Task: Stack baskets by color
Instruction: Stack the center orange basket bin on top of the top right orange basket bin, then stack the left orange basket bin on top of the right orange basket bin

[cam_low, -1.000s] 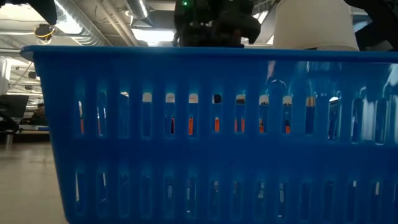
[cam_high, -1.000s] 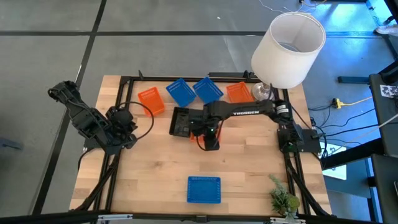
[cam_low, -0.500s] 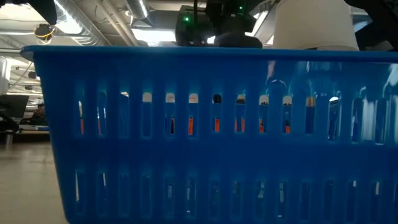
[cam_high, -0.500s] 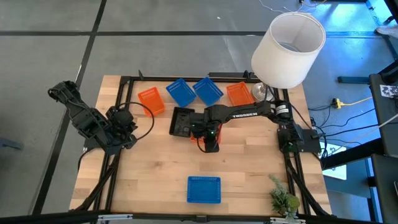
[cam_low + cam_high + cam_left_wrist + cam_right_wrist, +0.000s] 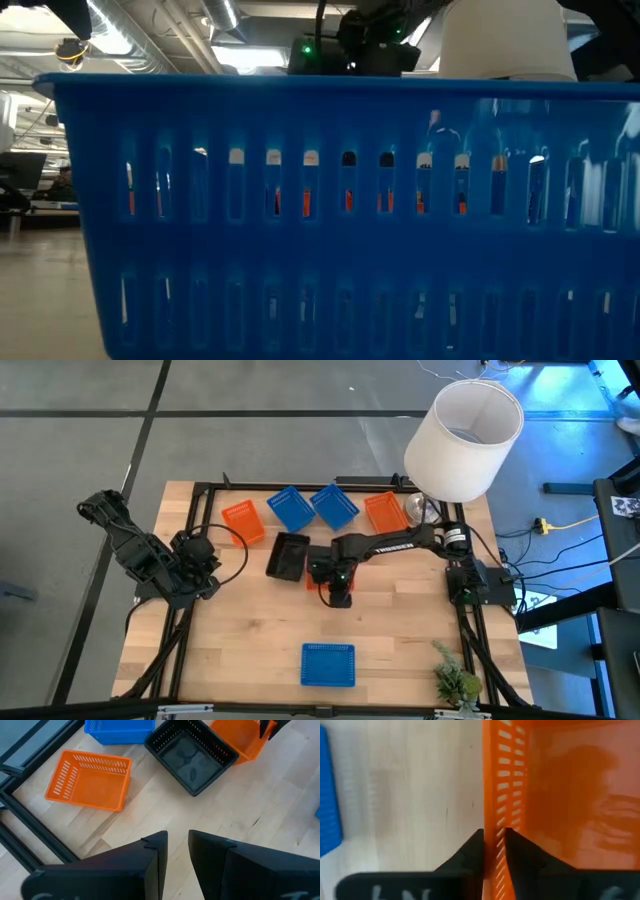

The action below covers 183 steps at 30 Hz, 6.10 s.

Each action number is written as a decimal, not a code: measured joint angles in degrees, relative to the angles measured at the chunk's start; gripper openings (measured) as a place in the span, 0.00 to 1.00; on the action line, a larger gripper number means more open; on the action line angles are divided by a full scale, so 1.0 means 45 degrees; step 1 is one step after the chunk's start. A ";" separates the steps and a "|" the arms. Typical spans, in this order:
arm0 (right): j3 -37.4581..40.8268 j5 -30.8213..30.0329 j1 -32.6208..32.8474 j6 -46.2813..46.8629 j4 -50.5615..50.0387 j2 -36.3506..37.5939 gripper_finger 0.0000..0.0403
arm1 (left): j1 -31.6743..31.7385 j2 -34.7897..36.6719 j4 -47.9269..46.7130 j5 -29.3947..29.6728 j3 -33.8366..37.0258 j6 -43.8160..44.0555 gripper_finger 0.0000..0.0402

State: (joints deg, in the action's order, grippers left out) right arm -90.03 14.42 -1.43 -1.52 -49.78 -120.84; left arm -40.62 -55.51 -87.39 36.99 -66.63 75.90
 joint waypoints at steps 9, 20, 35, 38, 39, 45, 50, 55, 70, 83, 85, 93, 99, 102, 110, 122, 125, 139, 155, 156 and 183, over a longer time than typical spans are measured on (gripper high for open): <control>-0.1471 -0.2111 0.0010 0.1456 -0.1289 -0.0106 0.02 | 0.0000 0.0000 0.0000 -0.0001 0.0000 -0.0005 0.17; -0.5602 -0.6687 -0.0151 0.6885 -0.7538 -0.0077 0.01 | 0.0000 0.0000 0.0000 -0.0005 0.0000 -0.0319 0.17; -0.3703 -0.7866 -0.2976 0.8598 -0.8769 0.1589 0.01 | 0.0000 0.0005 0.0003 0.0488 0.0005 -0.1913 0.17; -0.2417 -0.7590 -0.3763 0.8541 -0.7932 0.2307 0.01 | 0.0000 0.0005 0.0010 0.1235 0.0005 -0.1925 0.17; -0.1979 -0.7438 -0.4000 0.8418 -0.7677 0.2489 0.01 | 0.0000 0.0005 0.0005 0.1596 0.0005 -0.1928 0.17; -0.0025 -0.6805 -0.5139 0.7455 -0.4879 0.3031 0.01 | 0.0049 0.0005 0.0013 0.3544 0.0005 -0.1905 0.17; 0.0812 -0.6236 -0.5826 0.6873 -0.3368 0.3022 0.01 | 0.0494 0.0005 0.0029 0.3609 0.0005 -0.1906 0.17; 0.1181 -0.5525 -0.6003 0.6948 -0.2978 0.3026 0.01 | 0.0928 0.0005 0.0028 0.3521 0.0005 -0.1909 0.17; 0.1615 -0.4532 -0.5765 0.6863 -0.2792 0.3022 0.09 | 0.1217 0.0005 0.0005 0.2884 0.0005 -0.2577 0.17; 0.0074 -0.4285 -0.5617 0.6883 -0.4163 0.3642 0.11 | 0.1663 0.0005 0.0002 0.2160 0.0005 -0.0939 0.17; -0.0266 -0.4286 -0.5472 0.6862 -0.4217 0.3958 0.12 | 0.2174 0.0005 0.0005 0.1582 0.0005 -0.0887 0.17; -0.1960 -0.4289 -0.4899 0.5873 -0.4063 0.5376 0.12 | 0.6313 0.0009 0.0288 -0.1619 0.0005 -0.0134 0.17; -0.3190 -0.4301 -0.4552 0.4904 -0.3819 0.6026 0.12 | 0.9295 0.0000 0.1660 -0.2937 0.0005 -0.1799 0.17; -0.3698 -0.4328 -0.4444 0.4497 -0.3826 0.6208 0.12 | 1.0722 -0.0351 0.3048 -0.4076 0.0005 -0.4402 0.17; -0.4044 -0.4318 -0.4357 0.3891 -0.3822 0.6670 0.12 | 1.3372 -0.2121 0.4310 -0.5789 0.0111 -0.9766 0.17; -0.4053 -0.4284 -0.4357 0.3230 -0.3880 0.6708 0.12 | 1.5173 -0.5621 0.5221 -0.7155 0.0748 -1.4396 0.17; -0.4053 -0.4282 -0.4357 0.3226 -0.3880 0.6708 0.12 | 1.5402 -0.6391 0.5507 -0.7121 0.0748 -1.5212 0.17; -0.4053 -0.4162 -0.4357 0.3225 -0.3918 0.6708 0.12 | 1.5786 -0.8378 0.6470 -0.7062 0.0748 -1.6334 0.17; -0.4048 -0.4148 -0.4357 0.3181 -0.3977 0.6708 0.12 | 1.5858 -0.8432 0.8338 -0.7006 0.1927 -1.6267 0.17; -0.4048 -0.4148 -0.4357 0.3179 -0.3977 0.6708 0.12 | 1.5858 -0.8432 0.8574 -0.7077 0.2113 -1.6268 0.17; -0.4029 -0.4634 -0.4357 0.1730 -0.4457 0.8800 0.12 | 1.3688 -0.6709 0.8368 -0.6439 -0.4111 -1.6756 0.00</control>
State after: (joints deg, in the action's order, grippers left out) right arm -108.16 -6.44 -21.04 6.26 -69.84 -81.24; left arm 20.97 -85.70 -49.74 8.02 -85.13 0.50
